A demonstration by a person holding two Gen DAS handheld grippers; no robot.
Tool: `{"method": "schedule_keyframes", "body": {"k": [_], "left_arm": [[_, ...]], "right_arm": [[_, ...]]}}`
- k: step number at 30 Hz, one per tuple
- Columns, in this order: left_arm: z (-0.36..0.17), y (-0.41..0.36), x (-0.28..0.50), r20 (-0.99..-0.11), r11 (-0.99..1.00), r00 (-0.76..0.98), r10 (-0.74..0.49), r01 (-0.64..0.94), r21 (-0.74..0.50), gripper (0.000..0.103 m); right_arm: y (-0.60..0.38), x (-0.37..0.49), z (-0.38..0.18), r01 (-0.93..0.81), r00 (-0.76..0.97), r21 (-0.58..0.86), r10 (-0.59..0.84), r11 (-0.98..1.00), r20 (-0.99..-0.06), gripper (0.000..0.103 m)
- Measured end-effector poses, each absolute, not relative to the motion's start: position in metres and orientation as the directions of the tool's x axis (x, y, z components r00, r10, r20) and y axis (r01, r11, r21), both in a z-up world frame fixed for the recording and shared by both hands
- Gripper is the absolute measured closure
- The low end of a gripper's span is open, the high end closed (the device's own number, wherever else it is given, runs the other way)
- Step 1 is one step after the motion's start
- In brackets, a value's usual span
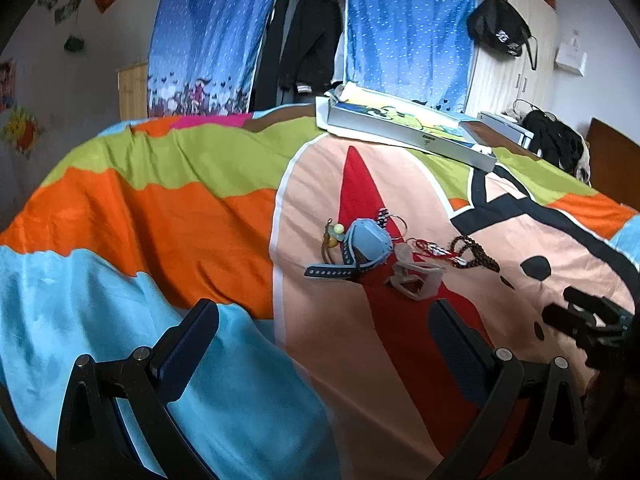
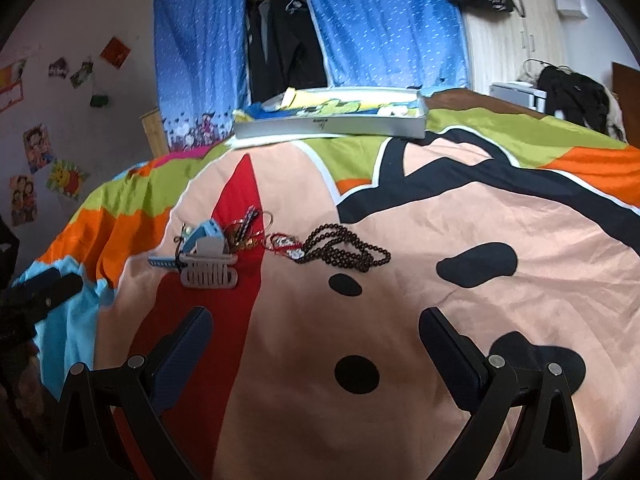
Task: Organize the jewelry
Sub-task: 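Grasp the white hair claw clip with the right tool while the left grasps the yellow-bead charm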
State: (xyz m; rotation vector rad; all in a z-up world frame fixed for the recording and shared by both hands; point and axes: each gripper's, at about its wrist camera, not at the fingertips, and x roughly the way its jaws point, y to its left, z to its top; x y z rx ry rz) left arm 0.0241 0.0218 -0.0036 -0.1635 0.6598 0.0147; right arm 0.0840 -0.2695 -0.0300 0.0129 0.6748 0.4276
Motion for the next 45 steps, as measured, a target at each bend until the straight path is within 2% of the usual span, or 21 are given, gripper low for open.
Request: {"method": "schedule_keyframes", "body": {"k": [12,20,26,32,34,37,41,43,45], "left_arm": [[-0.013,0.038,0.07,-0.654,0.994,0.75,-0.1,0.043,-0.104,0.002],[-0.022,0.053,0.104,-0.67,0.981,0.722,-0.17,0.061,-0.184,0.013],[-0.031,0.062,0.131,-0.7,0.972,0.684,-0.204,0.056,-0.229,0.033],[-0.043,0.064,0.159,-0.737,0.965,0.629,-0.248,0.089,-0.248,0.054],[-0.049,0.063,0.169,-0.756,0.962,0.599,-0.263,0.104,-0.252,0.064],[-0.056,0.062,0.18,-0.778,0.959,0.564,-0.278,0.11,-0.263,0.071],[-0.062,0.062,0.189,-0.788,0.955,0.543,-0.291,0.115,-0.274,0.081],[-0.063,0.062,0.19,-0.793,0.955,0.535,-0.291,0.113,-0.274,0.089],[-0.062,0.06,0.189,-0.792,0.955,0.536,-0.292,0.117,-0.273,0.091]], "right_arm": [[-0.245,0.121,-0.036,-0.508,0.523,0.258,0.532,0.822,-0.666,0.0],[-0.221,0.138,-0.046,-0.559,0.467,0.274,0.571,0.782,-0.675,0.0],[-0.197,0.146,-0.052,-0.596,0.43,0.281,0.594,0.752,-0.679,0.0],[-0.18,0.158,-0.059,-0.594,0.415,0.289,0.593,0.751,-0.69,0.006],[-0.173,0.161,-0.063,-0.595,0.408,0.288,0.591,0.75,-0.696,0.009],[-0.163,0.167,-0.068,-0.597,0.398,0.281,0.581,0.752,-0.71,0.013],[-0.154,0.176,-0.074,-0.595,0.381,0.291,0.582,0.749,-0.719,0.022],[-0.151,0.181,-0.077,-0.597,0.371,0.299,0.587,0.744,-0.72,0.03],[-0.149,0.183,-0.079,-0.595,0.367,0.304,0.588,0.744,-0.721,0.041]]}}
